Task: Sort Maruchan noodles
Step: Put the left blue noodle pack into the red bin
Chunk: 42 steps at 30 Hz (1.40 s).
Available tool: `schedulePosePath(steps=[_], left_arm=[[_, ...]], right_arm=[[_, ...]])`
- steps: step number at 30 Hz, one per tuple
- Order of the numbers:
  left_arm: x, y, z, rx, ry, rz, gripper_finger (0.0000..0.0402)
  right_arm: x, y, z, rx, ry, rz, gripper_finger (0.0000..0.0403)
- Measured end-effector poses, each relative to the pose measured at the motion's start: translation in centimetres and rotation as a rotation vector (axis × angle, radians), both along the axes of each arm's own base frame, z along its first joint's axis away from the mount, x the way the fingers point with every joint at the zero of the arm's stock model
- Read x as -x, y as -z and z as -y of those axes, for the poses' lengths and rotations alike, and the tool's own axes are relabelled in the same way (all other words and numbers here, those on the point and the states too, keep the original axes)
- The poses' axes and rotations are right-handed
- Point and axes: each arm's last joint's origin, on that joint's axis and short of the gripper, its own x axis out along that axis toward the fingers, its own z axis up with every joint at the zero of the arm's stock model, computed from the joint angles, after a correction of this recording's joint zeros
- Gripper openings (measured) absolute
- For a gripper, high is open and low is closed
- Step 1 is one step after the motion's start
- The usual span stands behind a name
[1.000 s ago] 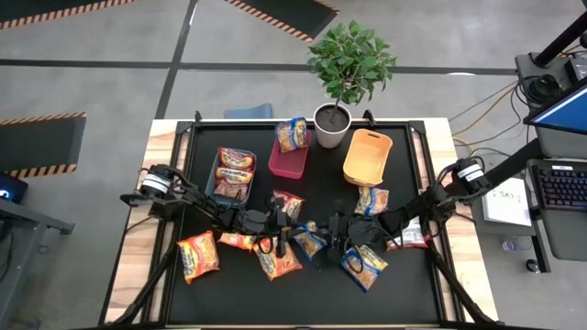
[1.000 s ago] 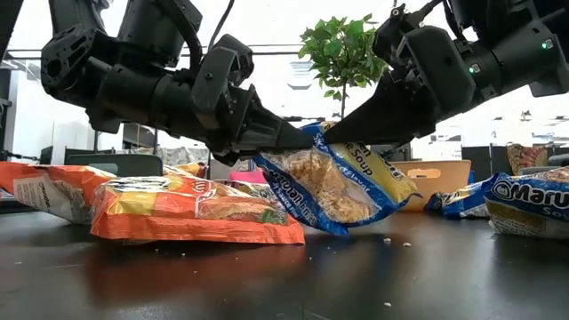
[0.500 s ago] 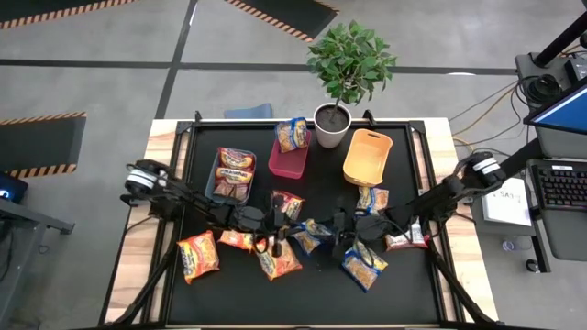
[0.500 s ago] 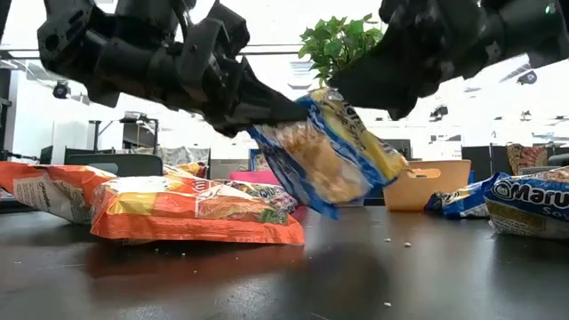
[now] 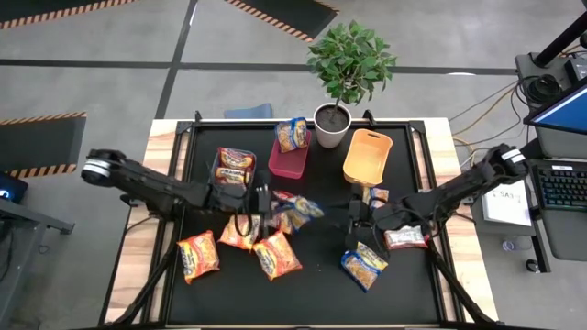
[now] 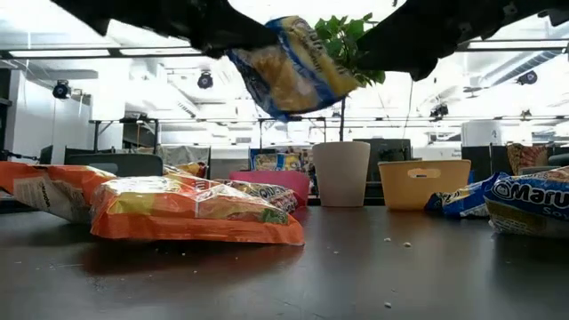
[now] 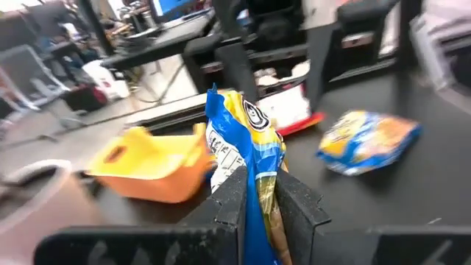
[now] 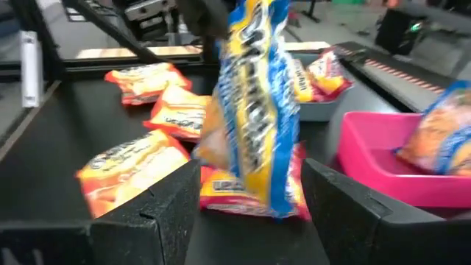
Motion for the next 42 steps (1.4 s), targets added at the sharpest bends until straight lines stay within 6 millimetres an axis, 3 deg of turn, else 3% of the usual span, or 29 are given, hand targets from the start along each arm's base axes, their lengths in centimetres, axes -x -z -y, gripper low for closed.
schedulePosePath(steps=[6, 11, 17, 24, 33, 42], left_arm=[[0.4, -3.1, -4.0, -0.24, -0.08, -0.108, 0.0035], [0.2, -4.7, -8.6, -0.366, -0.092, -0.241, 0.0035], [0.1, -4.0, -14.7, -0.423, 0.035, -0.347, 0.0035], [-0.8, -2.5, -20.4, -0.472, 0.011, -0.432, 0.0035], [-3.0, -0.1, -24.6, -0.366, 0.096, -0.61, 0.0035], [-5.2, 1.0, -26.1, -0.325, 0.113, -0.661, 0.0008]], right_arm=[[0.1, -0.1, 0.2, 0.059, 0.04, -0.005, 0.0224], [0.1, 0.5, 0.3, 0.067, 0.046, -0.025, 0.0224], [0.1, 0.9, 0.3, 0.072, 0.046, -0.036, 0.0224], [0.1, 1.2, 0.3, 0.088, 0.045, -0.054, 0.0224], [0.0, 1.3, 0.5, 0.1, 0.056, -0.062, 0.0224], [0.0, 1.3, 0.6, 0.095, 0.059, -0.062, 0.0224]])
